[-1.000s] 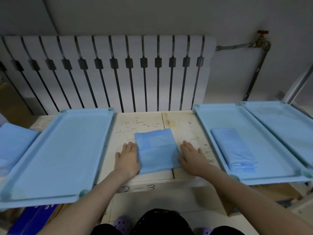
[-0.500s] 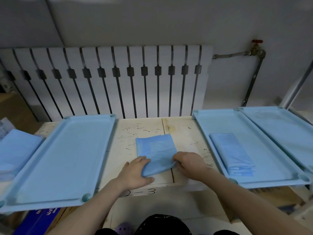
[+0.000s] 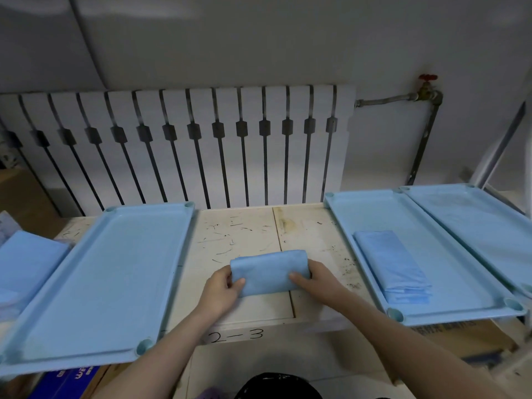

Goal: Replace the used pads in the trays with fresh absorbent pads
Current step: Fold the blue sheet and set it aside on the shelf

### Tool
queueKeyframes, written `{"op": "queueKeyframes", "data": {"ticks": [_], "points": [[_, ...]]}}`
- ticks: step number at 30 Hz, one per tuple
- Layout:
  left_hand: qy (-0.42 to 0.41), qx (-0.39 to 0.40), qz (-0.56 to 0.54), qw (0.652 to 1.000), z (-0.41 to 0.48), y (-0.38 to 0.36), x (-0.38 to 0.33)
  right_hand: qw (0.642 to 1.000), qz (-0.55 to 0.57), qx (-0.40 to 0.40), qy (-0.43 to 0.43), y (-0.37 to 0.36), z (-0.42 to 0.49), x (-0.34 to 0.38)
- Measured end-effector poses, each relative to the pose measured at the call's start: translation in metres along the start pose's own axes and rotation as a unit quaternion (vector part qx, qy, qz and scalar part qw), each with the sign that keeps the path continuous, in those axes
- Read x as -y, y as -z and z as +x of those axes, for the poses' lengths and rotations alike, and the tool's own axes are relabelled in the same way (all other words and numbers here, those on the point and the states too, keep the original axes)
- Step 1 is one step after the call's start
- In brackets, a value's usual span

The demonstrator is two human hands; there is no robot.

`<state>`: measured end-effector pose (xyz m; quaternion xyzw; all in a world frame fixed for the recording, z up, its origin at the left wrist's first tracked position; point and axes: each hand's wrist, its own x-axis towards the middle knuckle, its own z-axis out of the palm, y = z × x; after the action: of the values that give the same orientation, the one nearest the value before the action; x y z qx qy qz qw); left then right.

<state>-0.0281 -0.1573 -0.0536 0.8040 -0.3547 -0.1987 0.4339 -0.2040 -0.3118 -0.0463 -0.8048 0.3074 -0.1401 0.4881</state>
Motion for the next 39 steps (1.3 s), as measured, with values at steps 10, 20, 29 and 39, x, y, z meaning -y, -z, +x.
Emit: {"op": "queueKeyframes", "data": {"ticks": [10, 20, 29, 39], "points": [[0.072, -0.029, 0.069, 0.995, 0.013, -0.012, -0.011, 0.976, -0.144, -0.133, -0.093, -0.017, 0.029, 0.001], [0.126, -0.014, 0.179, 0.976, 0.024, -0.015, -0.02, 0.931, -0.361, -0.011, 0.046, -0.019, 0.021, -0.01], [0.277, 0.019, -0.246, 0.929, 0.029, -0.019, -0.031, 0.961, -0.276, 0.009, 0.004, -0.012, 0.022, -0.007], [0.17, 0.067, -0.27, 0.945, 0.012, -0.012, -0.069, 0.99, -0.13, -0.045, 0.03, 0.01, 0.022, 0.009]]}}
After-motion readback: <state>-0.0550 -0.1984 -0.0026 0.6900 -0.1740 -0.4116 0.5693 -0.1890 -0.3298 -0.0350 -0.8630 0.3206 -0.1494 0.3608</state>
